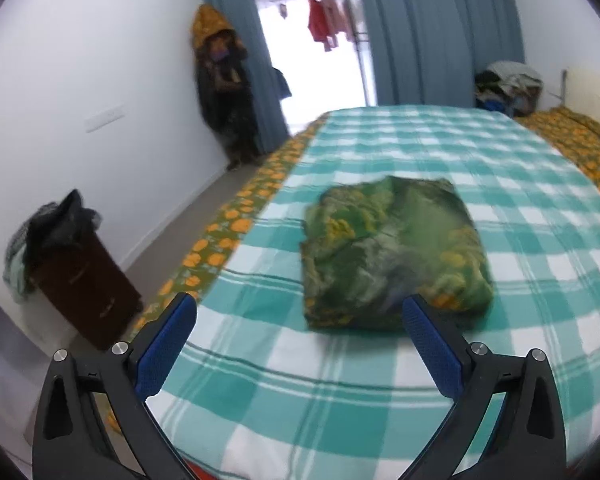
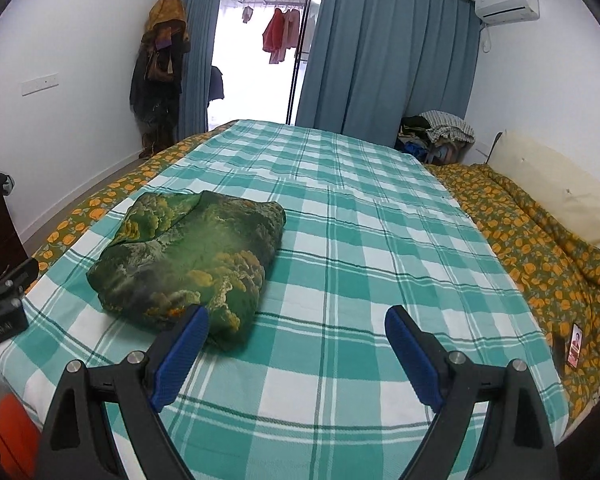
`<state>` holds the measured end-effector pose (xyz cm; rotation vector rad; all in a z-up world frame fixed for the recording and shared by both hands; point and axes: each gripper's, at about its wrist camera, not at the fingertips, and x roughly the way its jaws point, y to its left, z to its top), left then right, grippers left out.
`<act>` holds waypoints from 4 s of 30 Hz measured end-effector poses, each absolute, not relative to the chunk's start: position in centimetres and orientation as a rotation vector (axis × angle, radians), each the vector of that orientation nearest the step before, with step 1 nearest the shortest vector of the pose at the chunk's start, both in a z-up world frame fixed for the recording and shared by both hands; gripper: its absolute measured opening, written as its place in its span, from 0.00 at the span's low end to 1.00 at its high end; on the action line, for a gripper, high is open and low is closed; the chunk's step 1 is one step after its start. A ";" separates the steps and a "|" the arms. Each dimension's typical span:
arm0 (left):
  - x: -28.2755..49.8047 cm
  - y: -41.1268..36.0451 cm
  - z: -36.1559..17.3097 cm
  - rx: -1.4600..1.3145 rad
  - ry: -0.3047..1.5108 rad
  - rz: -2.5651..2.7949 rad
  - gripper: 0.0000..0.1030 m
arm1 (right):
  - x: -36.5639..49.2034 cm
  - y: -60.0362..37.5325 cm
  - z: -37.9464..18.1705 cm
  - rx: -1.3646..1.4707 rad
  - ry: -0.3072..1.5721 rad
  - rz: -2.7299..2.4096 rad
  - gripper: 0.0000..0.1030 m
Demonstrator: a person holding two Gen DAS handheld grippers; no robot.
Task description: Fold large clothes
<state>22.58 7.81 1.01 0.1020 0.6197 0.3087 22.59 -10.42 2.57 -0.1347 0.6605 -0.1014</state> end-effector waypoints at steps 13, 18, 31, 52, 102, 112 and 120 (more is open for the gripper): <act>18.1 7.0 3.5 0.023 0.578 0.194 0.99 | 17.4 -11.3 3.3 -0.034 0.598 -0.007 0.89; 18.2 6.0 3.0 0.065 0.627 0.198 0.99 | 17.6 -11.1 1.6 -0.037 0.674 -0.008 0.89; 17.5 6.4 2.3 0.005 0.671 0.153 0.99 | 17.2 -9.9 0.6 -0.063 0.741 0.001 0.89; 15.4 4.5 3.8 0.032 0.676 0.056 1.00 | 14.3 -9.1 2.8 -0.089 0.767 0.048 0.99; 15.5 3.7 2.5 0.056 0.734 0.159 1.00 | 14.2 -8.6 3.0 -0.091 0.779 -0.015 0.99; 15.5 3.8 4.3 0.061 0.692 0.166 1.00 | 14.6 -8.8 5.2 -0.089 0.739 -0.018 0.99; 15.9 4.1 3.8 0.040 0.717 0.157 1.00 | 14.7 -8.2 4.4 -0.106 0.759 -0.018 0.99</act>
